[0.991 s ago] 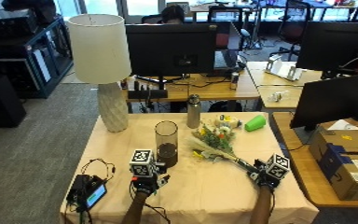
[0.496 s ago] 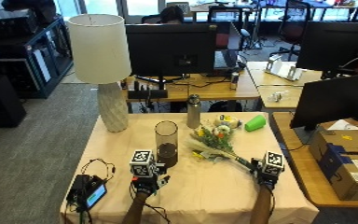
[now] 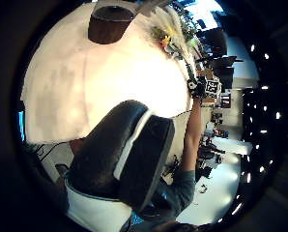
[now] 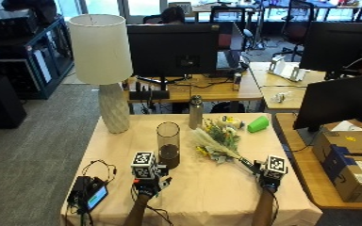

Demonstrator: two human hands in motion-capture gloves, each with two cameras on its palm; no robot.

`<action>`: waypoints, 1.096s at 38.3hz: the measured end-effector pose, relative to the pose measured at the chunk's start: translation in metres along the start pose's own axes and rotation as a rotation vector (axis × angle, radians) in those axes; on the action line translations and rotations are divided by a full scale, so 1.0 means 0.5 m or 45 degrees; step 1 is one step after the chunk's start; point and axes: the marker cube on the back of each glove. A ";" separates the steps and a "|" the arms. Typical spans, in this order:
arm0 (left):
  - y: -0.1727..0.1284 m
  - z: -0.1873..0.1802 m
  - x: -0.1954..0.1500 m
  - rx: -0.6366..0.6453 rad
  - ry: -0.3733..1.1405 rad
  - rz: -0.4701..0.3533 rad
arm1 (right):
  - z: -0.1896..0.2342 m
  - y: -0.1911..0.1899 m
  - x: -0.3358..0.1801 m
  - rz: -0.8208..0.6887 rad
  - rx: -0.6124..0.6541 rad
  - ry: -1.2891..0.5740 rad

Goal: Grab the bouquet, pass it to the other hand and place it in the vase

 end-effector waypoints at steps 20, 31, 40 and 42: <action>0.009 -0.068 0.046 0.116 0.074 0.098 | 0.035 -0.022 0.000 0.076 -0.029 -0.383; -0.029 -0.143 0.125 0.294 0.297 0.310 | -0.124 -0.025 -0.090 0.134 0.132 -0.927; -0.093 -0.232 0.219 0.306 0.822 0.566 | -0.185 -0.027 -0.182 0.050 0.162 -1.313; -0.119 -0.250 0.246 0.257 0.979 0.662 | -0.175 -0.037 -0.202 -0.043 0.217 -1.340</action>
